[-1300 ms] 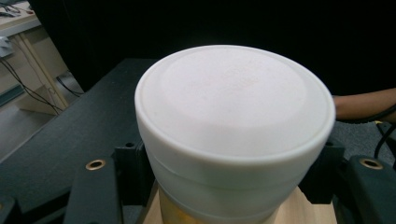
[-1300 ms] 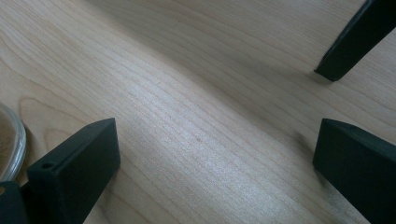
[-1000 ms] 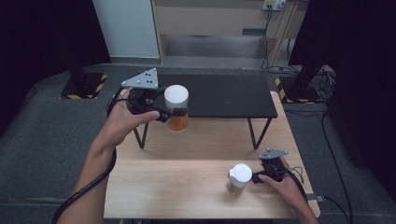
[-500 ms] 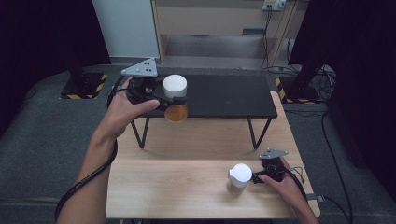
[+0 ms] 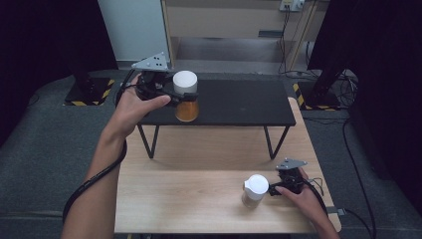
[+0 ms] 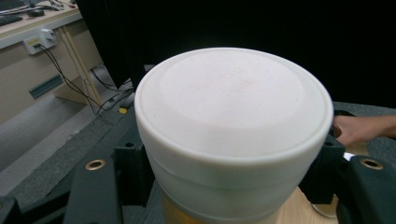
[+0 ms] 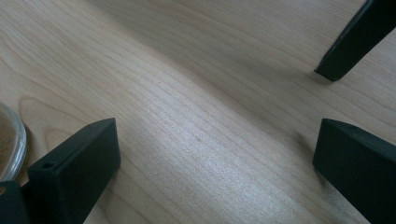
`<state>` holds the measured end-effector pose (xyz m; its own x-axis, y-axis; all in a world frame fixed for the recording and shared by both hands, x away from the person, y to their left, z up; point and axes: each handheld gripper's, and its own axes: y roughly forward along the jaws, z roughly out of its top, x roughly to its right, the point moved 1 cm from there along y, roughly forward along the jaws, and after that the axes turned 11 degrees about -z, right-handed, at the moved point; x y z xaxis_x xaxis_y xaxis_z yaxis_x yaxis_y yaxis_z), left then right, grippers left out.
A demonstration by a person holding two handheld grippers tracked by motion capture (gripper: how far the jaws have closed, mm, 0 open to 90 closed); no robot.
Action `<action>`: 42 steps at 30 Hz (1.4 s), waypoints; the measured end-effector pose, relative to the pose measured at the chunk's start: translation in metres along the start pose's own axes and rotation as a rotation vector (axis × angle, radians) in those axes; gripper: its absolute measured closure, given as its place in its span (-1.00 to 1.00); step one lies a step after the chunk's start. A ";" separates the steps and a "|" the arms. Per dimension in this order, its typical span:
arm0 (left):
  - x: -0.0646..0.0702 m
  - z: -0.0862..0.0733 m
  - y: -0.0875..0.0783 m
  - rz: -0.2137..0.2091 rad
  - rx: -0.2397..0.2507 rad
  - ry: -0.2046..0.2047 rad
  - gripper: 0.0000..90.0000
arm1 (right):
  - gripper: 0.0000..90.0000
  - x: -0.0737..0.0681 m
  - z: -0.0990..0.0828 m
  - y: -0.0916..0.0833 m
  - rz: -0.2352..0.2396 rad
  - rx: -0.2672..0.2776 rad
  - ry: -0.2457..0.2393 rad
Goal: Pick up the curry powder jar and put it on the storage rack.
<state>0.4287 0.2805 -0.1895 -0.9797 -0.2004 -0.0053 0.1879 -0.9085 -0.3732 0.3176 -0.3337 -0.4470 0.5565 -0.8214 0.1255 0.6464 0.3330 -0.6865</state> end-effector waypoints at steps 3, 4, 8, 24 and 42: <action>-0.004 0.000 0.001 0.005 -0.001 -0.004 -0.27 | -0.97 0.000 0.000 0.000 0.000 0.000 0.000; -0.006 0.000 0.002 0.007 -0.001 -0.004 -0.27 | -0.97 0.000 0.000 0.000 0.000 0.000 0.000; -0.011 -0.003 0.004 0.008 0.002 -0.010 -0.27 | -0.97 0.000 0.000 0.000 0.000 0.000 0.000; -0.026 -0.018 0.007 0.037 -0.009 -0.045 -0.27 | -0.97 0.000 0.000 0.000 -0.001 0.001 -0.001; -0.031 -0.026 0.012 0.062 -0.009 -0.046 -0.28 | -0.97 0.001 0.000 0.000 0.004 -0.001 -0.001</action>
<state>0.4598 0.2852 -0.2184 -0.9619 -0.2731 0.0142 0.2473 -0.8906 -0.3818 0.3181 -0.3344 -0.4467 0.5593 -0.8197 0.1234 0.6436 0.3356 -0.6878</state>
